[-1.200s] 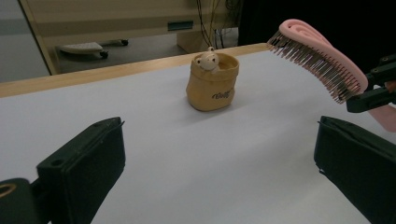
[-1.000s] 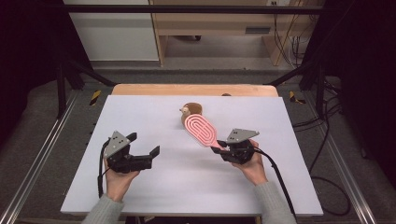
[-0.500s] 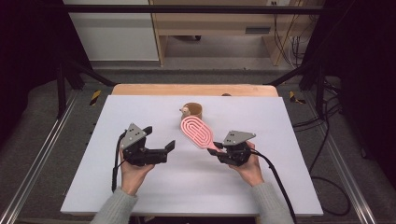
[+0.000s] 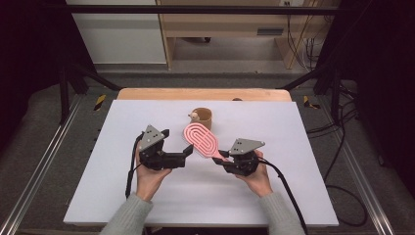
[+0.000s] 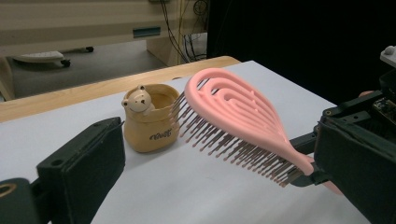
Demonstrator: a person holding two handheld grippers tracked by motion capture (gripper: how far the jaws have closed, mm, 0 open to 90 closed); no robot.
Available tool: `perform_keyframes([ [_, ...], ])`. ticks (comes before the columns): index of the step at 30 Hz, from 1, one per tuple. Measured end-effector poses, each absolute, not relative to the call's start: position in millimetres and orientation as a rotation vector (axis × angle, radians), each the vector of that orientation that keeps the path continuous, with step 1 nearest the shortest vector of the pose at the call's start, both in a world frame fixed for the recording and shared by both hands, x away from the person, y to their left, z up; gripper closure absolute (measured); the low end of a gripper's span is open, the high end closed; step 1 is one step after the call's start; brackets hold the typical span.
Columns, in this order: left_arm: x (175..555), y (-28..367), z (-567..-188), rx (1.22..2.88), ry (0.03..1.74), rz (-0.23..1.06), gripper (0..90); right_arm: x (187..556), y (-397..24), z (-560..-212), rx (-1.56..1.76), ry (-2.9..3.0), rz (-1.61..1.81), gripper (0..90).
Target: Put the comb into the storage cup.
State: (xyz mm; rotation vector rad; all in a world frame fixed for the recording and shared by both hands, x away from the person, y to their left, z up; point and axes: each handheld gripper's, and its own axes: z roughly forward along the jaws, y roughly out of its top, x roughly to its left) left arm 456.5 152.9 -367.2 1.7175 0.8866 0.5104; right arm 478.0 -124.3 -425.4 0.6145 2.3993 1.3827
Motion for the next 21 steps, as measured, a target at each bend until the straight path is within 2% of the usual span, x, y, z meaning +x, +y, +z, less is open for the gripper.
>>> perform_keyframes([
  [12,461.6,142.8,-369.8,1.727,0.919,0.482,4.7,474.7,-113.5,-425.8,0.591,2.392,1.415,69.7],
  [21,464.7,139.4,-372.5,1.734,0.951,0.424,11.3,472.9,-112.6,-424.5,0.577,2.374,1.429,69.7],
])
